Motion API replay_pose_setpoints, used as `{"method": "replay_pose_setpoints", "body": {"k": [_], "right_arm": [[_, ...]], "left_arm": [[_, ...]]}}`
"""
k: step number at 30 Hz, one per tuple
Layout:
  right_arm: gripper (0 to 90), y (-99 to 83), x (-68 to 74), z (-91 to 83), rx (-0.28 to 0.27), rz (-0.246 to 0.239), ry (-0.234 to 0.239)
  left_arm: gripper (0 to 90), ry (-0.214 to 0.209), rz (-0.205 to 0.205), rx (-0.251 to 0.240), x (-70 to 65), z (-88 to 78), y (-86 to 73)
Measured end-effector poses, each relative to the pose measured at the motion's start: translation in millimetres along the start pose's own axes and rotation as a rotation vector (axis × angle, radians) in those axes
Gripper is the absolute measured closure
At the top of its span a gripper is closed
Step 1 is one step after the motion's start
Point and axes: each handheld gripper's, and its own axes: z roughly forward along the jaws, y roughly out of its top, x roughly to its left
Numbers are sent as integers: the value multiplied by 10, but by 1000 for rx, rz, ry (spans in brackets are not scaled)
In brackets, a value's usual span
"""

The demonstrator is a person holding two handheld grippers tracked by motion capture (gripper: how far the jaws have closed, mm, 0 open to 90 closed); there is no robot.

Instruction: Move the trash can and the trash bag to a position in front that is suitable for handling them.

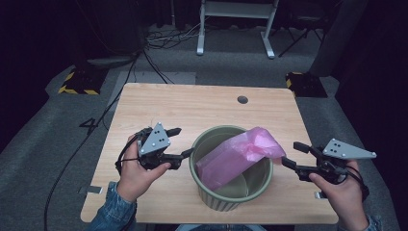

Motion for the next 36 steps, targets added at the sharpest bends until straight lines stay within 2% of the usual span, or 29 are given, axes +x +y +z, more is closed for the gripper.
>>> {"method": "replay_pose_setpoints", "body": {"k": [5, 9, 15, 18, 20, 22, 25, 30, 36], "right_arm": [[262, -193, -79, 56, 33, 35, -13], [236, -324, -124, 127, 60, 55, -38], [221, -519, -220, 309, 116, 78, -50], [291, -614, -288, 418, 147, 80, -64], [353, -647, -328, 468, 139, 105, -91], [527, -621, -362, 466, 115, 89, -84], [677, -500, -372, 402, 55, 46, -85], [759, -220, -338, 273, -33, -19, -103], [799, 90, -252, 199, -85, -98, -97]], "left_arm": [[301, 13, 2, 11, 7, -21, -12], [301, 28, -13, 16, 41, -72, -54], [300, 39, -27, 9, 55, -134, -95], [299, 42, -30, 10, 51, -147, -104], [297, 43, -31, 15, 51, -158, -107], [296, 47, -35, 15, 47, -166, -108], [295, 50, -34, 14, 38, -177, -100], [294, 49, -29, 7, 7, -180, -58], [294, 40, -2, -4, -27, -168, 62]]}}
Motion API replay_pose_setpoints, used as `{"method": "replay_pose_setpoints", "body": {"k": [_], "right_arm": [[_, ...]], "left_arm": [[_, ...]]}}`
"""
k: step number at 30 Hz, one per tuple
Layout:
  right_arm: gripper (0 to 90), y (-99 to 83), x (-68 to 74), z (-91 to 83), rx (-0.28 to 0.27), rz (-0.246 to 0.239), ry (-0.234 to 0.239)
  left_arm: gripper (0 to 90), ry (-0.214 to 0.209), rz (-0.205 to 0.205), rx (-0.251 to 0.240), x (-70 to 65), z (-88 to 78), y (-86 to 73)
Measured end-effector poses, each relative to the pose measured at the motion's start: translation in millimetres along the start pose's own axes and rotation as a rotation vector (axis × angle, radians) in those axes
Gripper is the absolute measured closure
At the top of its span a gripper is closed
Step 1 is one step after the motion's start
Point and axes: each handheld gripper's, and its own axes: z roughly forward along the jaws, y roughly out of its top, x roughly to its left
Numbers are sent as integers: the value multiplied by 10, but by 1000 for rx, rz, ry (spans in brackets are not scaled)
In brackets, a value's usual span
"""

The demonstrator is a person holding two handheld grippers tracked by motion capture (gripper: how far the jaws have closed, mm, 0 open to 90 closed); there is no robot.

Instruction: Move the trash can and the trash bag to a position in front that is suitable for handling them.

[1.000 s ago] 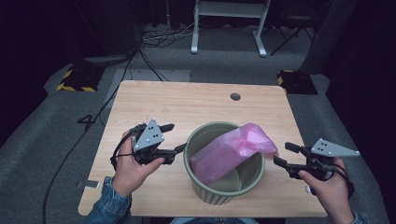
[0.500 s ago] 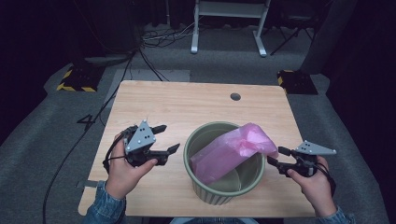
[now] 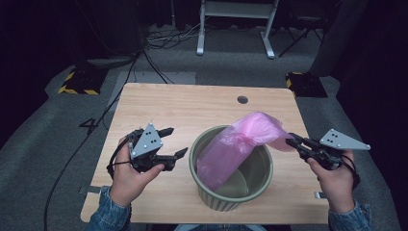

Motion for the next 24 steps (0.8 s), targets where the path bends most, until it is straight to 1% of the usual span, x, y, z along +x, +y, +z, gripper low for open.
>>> {"method": "replay_pose_setpoints", "body": {"k": [3, 6, 10, 17, 24], "right_arm": [[808, 119, 61, 8, -9, -31, 11], [815, 188, 110, 25, -17, -53, 24], [816, 248, 160, 46, -23, -65, 39], [816, 356, 234, 71, -39, -86, 63], [816, 474, 369, 137, -55, -120, 100]], "left_arm": [[294, -10, 22, -6, -31, 31, 104], [294, -27, 49, -10, -70, 86, 205], [294, -51, 75, -7, -118, 176, 300], [295, -83, 84, -9, -139, 320, 407], [302, -109, 92, -10, -170, 388, 454]]}}
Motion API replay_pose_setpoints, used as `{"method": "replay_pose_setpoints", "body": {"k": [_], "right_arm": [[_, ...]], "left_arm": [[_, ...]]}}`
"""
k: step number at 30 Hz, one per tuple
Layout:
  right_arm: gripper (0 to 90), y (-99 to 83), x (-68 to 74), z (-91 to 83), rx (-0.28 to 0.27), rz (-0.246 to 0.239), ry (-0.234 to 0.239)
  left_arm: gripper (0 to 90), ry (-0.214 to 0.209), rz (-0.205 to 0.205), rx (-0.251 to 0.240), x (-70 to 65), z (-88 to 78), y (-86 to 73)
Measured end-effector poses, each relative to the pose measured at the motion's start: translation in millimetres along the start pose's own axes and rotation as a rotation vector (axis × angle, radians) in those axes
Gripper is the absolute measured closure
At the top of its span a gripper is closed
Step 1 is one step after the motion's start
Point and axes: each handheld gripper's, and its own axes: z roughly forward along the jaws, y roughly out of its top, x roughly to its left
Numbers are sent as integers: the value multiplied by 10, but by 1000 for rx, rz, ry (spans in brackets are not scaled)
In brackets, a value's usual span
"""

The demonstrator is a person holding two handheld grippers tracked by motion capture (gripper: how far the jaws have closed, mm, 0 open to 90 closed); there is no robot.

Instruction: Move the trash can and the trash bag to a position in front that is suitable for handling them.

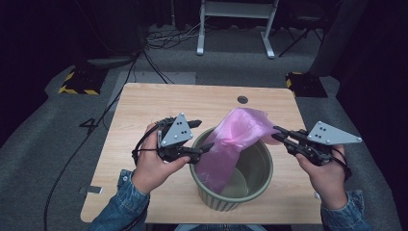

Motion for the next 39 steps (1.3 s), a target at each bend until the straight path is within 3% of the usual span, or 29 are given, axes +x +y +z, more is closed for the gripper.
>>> {"method": "replay_pose_setpoints", "body": {"k": [8, 18, 23, 30, 35, 36, 38, 39], "right_arm": [[817, 135, 146, 108, -37, -25, 53], [814, 254, 287, 234, -57, -41, 113], [815, 269, 355, 310, -49, -52, 141], [818, 301, 374, 338, -44, -71, 143], [819, 298, 416, 366, -35, -86, 160], [818, 296, 427, 374, -29, -87, 165], [811, 289, 442, 392, -24, -95, 175], [808, 285, 448, 398, -21, -98, 178]], "left_arm": [[299, -28, 29, 14, -80, 58, 6], [301, -44, 30, 40, -108, 94, -50], [290, -40, 39, 24, -116, 31, -24], [281, -28, 57, 2, -110, -111, 74], [282, -22, 34, -25, -61, -131, 105], [302, -28, 34, -25, -49, -124, 100], [565, -62, 45, -5, -45, -101, 68], [633, -75, 32, 6, -55, -87, 49]]}}
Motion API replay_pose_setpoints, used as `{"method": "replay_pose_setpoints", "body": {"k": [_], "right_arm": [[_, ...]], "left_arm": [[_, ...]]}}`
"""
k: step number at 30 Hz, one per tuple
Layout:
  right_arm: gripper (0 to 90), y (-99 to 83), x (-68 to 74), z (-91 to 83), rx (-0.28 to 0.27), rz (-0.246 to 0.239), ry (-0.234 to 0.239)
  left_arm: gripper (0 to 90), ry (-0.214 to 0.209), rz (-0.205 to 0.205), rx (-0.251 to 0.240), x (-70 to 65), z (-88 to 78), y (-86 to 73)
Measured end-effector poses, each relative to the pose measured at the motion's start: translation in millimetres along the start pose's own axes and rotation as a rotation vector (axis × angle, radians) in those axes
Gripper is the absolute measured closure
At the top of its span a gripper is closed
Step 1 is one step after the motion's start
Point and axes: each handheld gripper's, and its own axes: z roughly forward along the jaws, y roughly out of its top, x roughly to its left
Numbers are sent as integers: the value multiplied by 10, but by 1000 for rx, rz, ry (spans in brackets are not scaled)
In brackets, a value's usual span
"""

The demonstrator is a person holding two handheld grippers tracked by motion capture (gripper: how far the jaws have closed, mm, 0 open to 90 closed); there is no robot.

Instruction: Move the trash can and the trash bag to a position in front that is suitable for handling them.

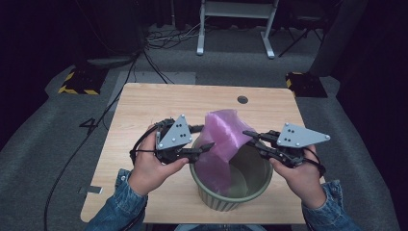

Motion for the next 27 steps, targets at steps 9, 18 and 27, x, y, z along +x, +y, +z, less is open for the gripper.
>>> {"method": "replay_pose_setpoints", "body": {"k": [9, 18, 27], "right_arm": [[801, -23, 4, -8, -22, 15, -8], [794, 2, 32, 30, -28, 3, -2], [810, -27, 17, 8, -24, -6, -8]], "left_arm": [[893, -70, 42, 138, -109, 122, -102], [464, -101, 15, 191, -185, 256, -150], [278, -62, -57, 102, -85, 45, -163]]}}
